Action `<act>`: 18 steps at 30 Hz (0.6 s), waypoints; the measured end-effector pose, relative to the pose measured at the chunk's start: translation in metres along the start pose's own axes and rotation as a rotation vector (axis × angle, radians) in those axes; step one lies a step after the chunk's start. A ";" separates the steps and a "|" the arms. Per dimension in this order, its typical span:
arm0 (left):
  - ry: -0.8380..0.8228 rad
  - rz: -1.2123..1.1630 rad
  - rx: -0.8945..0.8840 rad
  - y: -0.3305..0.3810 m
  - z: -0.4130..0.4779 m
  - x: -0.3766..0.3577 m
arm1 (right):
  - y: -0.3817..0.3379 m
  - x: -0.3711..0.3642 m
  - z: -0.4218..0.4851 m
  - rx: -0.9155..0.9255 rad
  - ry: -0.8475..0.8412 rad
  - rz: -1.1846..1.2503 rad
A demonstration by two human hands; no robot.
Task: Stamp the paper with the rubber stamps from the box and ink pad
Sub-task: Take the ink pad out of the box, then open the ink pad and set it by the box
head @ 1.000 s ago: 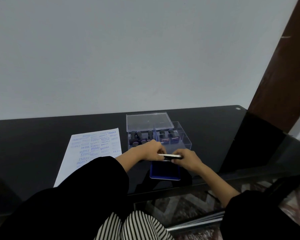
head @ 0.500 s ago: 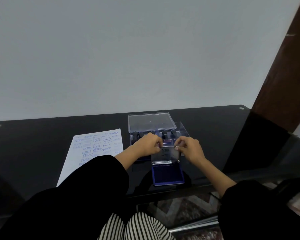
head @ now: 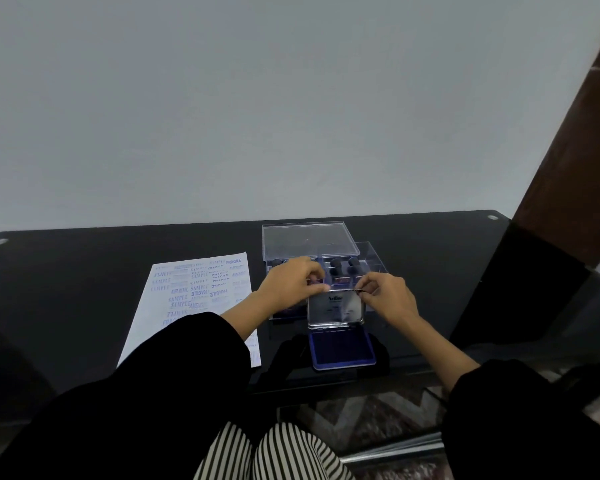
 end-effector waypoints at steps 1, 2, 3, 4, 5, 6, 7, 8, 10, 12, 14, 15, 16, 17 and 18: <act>0.039 -0.015 0.027 -0.005 -0.002 0.005 | 0.000 0.000 0.000 0.003 -0.001 -0.002; 0.073 -0.022 0.053 -0.012 -0.004 0.009 | 0.000 0.000 0.000 0.005 -0.002 -0.002; 0.096 -0.022 0.078 -0.019 -0.006 0.013 | 0.000 0.000 0.000 0.007 -0.003 -0.003; 0.107 -0.021 0.100 -0.026 -0.008 0.017 | 0.000 -0.001 0.000 0.011 -0.003 -0.008; 0.106 -0.014 0.116 -0.033 -0.010 0.020 | -0.001 -0.001 0.000 0.015 -0.005 -0.017; 0.100 -0.008 0.130 -0.039 -0.012 0.022 | -0.002 -0.001 0.000 0.021 -0.005 -0.027; 0.090 -0.003 0.142 -0.044 -0.014 0.023 | -0.002 -0.001 0.000 0.027 -0.003 -0.037; 0.079 0.000 0.151 -0.048 -0.015 0.024 | -0.003 0.000 0.000 0.034 0.003 -0.043; 0.063 -0.003 0.152 -0.050 -0.017 0.023 | -0.004 0.001 0.001 0.043 0.026 -0.049; 0.058 -0.010 0.132 -0.048 -0.016 0.020 | -0.006 0.004 0.004 0.040 0.080 -0.052; 0.053 -0.013 0.105 -0.043 -0.013 0.015 | -0.007 0.007 0.012 0.027 0.152 -0.040; 0.049 -0.016 0.091 -0.040 -0.010 0.013 | -0.008 0.008 0.016 0.026 0.174 -0.032; 0.045 -0.024 0.077 -0.036 -0.006 0.010 | -0.008 0.008 0.022 0.028 0.184 -0.026; 0.038 -0.034 0.064 -0.032 -0.002 0.007 | -0.009 0.007 0.027 0.031 0.185 -0.021; 0.026 -0.040 0.049 -0.029 0.003 0.003 | -0.009 0.006 0.033 0.032 0.181 -0.018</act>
Point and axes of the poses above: each hand's wrist, its own z-axis towards the middle knuckle, its own x-axis out of the back of the hand, y = z × x, the point moved 4 cm from there along z, towards the middle knuckle, and after that the axes turned 13 degrees about y, right-handed, at the moved point
